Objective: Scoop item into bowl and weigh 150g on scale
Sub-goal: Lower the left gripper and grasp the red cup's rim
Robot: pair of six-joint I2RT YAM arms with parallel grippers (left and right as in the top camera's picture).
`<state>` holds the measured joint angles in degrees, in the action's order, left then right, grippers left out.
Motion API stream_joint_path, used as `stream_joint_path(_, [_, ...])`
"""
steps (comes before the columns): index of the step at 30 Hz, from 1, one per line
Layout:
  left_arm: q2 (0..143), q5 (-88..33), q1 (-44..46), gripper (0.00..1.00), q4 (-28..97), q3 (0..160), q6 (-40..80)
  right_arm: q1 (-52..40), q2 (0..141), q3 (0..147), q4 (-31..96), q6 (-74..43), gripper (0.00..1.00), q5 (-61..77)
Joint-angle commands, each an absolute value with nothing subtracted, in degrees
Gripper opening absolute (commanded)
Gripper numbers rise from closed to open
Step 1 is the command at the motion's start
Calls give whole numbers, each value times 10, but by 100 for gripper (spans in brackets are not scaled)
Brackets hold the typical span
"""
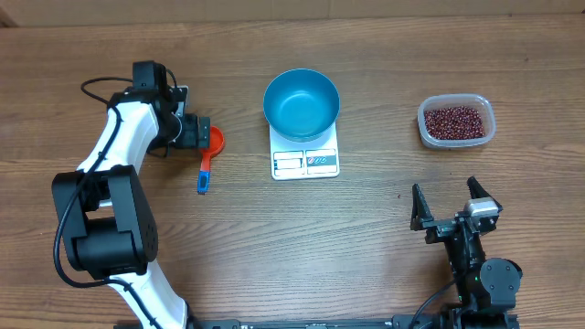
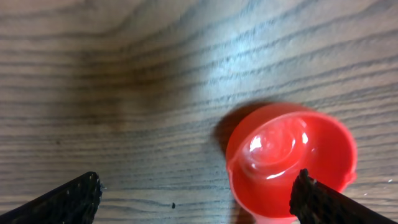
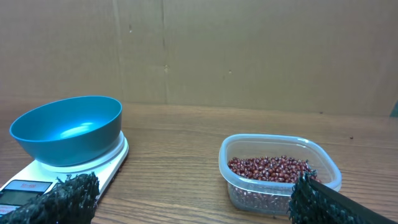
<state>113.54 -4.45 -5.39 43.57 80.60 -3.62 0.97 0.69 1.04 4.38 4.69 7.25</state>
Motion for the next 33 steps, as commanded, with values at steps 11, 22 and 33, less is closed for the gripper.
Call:
stream_joint_path(11, [1141, -39, -59, 100, 393, 768, -47, 5, 2, 4, 42, 45, 100, 71])
stream_joint_path(22, [1141, -39, -59, 100, 369, 746, -47, 5, 2, 4, 42, 45, 100, 71])
stream_joint_path(33, [1141, -40, -59, 100, 340, 722, -47, 5, 2, 4, 42, 45, 100, 71])
